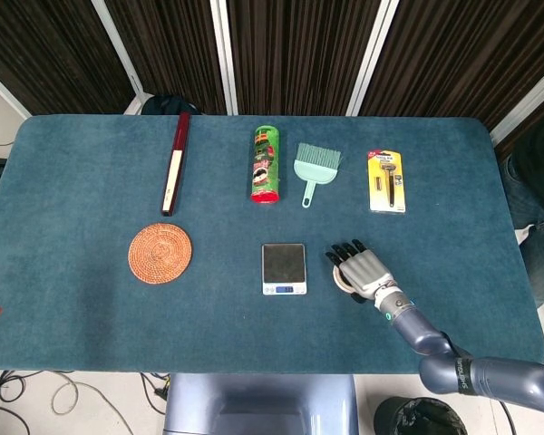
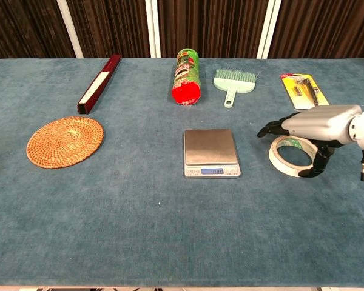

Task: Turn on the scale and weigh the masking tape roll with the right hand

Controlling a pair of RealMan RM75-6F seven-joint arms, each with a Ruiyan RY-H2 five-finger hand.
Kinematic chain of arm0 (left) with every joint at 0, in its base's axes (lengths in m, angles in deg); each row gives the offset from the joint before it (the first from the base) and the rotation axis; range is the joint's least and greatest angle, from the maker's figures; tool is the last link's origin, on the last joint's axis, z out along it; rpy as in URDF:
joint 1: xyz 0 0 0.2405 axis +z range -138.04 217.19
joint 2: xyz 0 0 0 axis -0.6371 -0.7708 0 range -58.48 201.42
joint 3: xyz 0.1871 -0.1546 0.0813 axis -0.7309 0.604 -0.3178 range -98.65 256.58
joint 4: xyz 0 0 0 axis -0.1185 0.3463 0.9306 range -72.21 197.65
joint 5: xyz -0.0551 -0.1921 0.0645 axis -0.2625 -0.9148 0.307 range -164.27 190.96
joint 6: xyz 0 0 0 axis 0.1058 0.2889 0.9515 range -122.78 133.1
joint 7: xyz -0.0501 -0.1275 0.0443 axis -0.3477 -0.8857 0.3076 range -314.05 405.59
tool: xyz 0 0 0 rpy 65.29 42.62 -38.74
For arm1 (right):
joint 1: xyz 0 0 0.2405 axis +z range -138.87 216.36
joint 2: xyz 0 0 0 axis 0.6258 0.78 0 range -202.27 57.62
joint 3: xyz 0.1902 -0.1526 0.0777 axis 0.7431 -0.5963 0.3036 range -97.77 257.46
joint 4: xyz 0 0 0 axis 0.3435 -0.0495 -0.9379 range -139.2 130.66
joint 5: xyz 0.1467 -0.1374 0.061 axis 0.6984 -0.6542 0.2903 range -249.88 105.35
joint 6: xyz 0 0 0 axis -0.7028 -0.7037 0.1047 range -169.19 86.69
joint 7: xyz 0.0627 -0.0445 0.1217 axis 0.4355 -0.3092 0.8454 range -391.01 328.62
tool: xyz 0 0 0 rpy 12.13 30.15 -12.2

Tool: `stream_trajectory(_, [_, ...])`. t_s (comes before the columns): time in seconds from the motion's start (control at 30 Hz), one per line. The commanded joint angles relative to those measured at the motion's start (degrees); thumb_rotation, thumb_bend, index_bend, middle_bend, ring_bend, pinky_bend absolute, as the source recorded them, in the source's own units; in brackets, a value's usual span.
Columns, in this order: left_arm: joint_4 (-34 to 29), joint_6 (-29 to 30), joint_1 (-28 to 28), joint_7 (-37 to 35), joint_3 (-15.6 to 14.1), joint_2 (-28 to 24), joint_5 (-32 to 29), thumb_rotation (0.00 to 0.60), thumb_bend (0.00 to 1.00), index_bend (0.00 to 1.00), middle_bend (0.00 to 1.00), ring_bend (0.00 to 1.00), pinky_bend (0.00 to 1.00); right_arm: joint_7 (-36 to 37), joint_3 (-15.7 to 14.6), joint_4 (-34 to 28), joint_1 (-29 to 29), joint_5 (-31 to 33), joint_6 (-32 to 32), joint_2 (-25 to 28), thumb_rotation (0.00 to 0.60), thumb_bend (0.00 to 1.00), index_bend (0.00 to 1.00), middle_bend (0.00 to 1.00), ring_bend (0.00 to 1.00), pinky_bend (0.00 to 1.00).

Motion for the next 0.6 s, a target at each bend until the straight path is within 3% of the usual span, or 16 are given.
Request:
stream_trajectory(0.03, [0.0,0.0,0.0,0.1,0.0,0.1,0.0,0.600,0.00,0.00,0.00,0.00,0.00,-0.7,-0.4,0.4,0.3,0.7,0.4,0.0,0.600,0.36,0.00,0.00,0.01,0.01])
stream_trajectory(0.33, [0.0,0.1,0.0,0.2,0.0,0.1,-0.1,0.600,0.00,0.00,0.00,0.00,0.00,-3.0,-1.3,0.7,1.0,2.4,0.5,0.3,0.600,0.36,0.00,0.14,0.17,0.03])
stream_trajectory(0.6, [-0.1,0.1,0.1,0.1,0.0,0.0,0.0,0.600,0.00,0.00,0.00,0.00,0.00,-3.4,-1.5,1.1,1.0,2.8,-0.2,-0.1,0.600,0.36,0.00,0.36,0.39,0.10])
